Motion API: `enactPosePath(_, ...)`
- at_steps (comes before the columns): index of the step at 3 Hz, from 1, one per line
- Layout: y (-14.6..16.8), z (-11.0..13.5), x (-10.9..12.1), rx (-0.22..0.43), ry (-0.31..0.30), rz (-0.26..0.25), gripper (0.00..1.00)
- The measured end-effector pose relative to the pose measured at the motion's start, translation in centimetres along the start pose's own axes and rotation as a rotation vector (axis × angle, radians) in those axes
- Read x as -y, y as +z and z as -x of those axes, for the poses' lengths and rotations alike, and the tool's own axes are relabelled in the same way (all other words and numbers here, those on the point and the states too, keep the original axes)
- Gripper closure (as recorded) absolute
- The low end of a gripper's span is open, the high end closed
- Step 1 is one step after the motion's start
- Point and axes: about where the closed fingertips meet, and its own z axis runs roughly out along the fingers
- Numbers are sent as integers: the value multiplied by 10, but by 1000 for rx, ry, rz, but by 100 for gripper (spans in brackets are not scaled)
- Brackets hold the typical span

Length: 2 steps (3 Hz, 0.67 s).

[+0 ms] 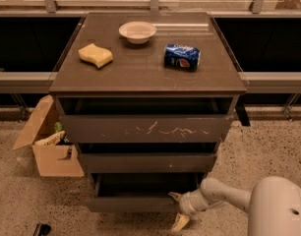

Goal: Open bottom drawer

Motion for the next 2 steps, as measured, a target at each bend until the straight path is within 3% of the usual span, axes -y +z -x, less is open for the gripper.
enactPosePath(2,-2,15,-23,23,17,59,64)
